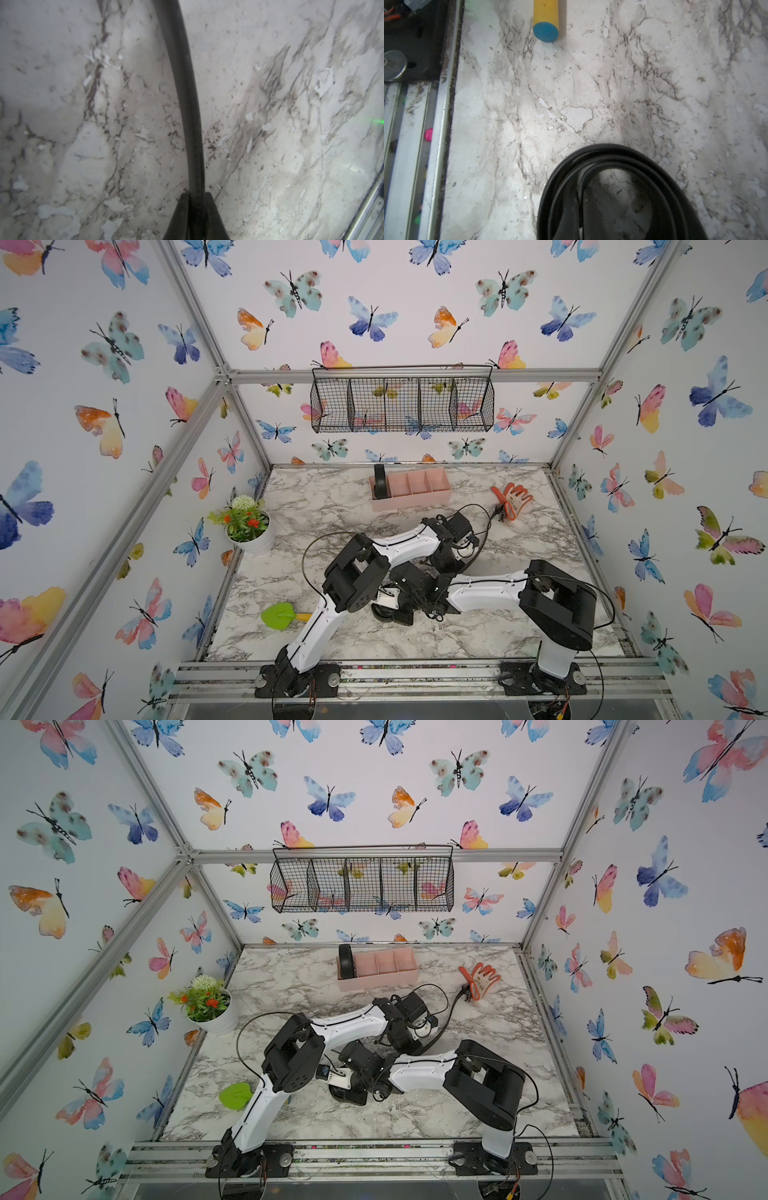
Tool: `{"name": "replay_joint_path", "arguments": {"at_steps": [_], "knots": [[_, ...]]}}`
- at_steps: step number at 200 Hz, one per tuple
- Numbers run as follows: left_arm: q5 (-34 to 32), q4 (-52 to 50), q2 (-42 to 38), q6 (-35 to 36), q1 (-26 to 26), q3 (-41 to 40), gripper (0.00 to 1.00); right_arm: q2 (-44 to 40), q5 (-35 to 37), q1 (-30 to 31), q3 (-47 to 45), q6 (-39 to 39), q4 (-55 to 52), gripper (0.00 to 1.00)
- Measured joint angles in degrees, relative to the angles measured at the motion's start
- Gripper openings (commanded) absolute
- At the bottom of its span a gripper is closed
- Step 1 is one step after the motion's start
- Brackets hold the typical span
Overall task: Place the belts into the storage roll
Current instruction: Roll the belt at the center of the board.
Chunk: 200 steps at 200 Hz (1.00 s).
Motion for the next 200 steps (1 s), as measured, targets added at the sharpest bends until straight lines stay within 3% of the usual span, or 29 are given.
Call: {"name": "replay_joint_path", "arguments": {"at_steps": [47,62,109,139,168,200], "knots": [[-2.36,2.91,-5.88,-3.45,3.26,-6.01,0.80,-0.24,0.00,-0.02,-1.53,1.49,2.56,0.03],[-4.00,4.63,-8.85,-5.60,5.11,-7.85,1.00,-0.28,0.02,-0.02,-1.99,1.88,3.30,0.03],[-10.27,11.19,-25.90,-12.44,13.94,-17.33,0.98,-0.55,0.02,-0.02,-3.06,2.89,5.03,0.03],[-10.69,14.32,-40.50,-17.88,25.49,-25.66,0.98,-0.55,0.02,-0.02,-3.13,3.06,5.16,0.03],[-8.00,15.76,-55.17,-23.43,37.75,-44.37,0.98,-0.55,-0.02,0.00,-3.15,3.13,5.20,0.03],[-0.87,14.97,-63.25,-28.63,38.62,-62.55,0.98,-0.59,-0.09,-0.02,-3.34,3.52,5.51,0.03]]}}
